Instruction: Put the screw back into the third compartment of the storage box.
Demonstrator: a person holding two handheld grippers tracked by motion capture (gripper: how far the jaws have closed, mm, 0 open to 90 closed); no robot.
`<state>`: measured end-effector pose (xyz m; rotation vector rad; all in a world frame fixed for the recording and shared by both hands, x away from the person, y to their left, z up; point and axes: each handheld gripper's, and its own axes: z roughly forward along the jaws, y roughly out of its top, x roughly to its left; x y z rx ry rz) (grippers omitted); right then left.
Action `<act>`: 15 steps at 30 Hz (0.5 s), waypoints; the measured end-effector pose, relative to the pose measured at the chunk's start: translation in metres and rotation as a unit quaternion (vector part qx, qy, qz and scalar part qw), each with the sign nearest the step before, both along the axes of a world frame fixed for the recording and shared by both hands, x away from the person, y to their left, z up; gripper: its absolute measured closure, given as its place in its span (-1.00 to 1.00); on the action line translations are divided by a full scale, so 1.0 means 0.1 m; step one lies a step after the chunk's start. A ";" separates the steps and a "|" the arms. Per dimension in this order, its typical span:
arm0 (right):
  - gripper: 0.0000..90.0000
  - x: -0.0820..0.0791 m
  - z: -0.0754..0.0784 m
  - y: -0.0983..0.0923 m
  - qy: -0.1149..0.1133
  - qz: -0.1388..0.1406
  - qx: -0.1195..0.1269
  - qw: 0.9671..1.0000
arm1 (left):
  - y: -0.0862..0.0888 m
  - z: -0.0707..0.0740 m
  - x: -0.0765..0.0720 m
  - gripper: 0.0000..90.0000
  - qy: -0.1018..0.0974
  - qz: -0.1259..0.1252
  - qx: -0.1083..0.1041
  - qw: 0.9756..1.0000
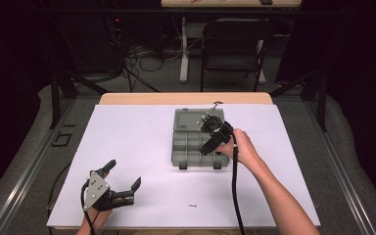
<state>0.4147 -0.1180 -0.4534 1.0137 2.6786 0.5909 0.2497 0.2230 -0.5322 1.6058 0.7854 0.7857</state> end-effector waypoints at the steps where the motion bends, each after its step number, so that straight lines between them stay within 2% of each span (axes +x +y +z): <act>1: -0.69 -0.03 0.01 -0.02 -0.009 0.012 -0.002 1.000 | 0.00 0.00 0.00 -1.00 0.000 0.000 0.000 1.000; 7: -0.80 -0.25 0.02 -0.07 -0.017 0.022 0.001 1.000 | -0.01 0.00 0.00 -1.00 0.001 0.001 0.000 1.000; 12: -0.85 -0.40 0.00 -0.08 -0.002 0.030 -0.002 1.000 | 0.00 0.00 0.00 -1.00 0.001 0.000 0.001 1.000; 15: -0.89 -0.48 -0.03 -0.08 -0.002 0.038 -0.003 0.999 | 0.00 0.00 0.00 -1.00 0.002 0.001 0.000 1.000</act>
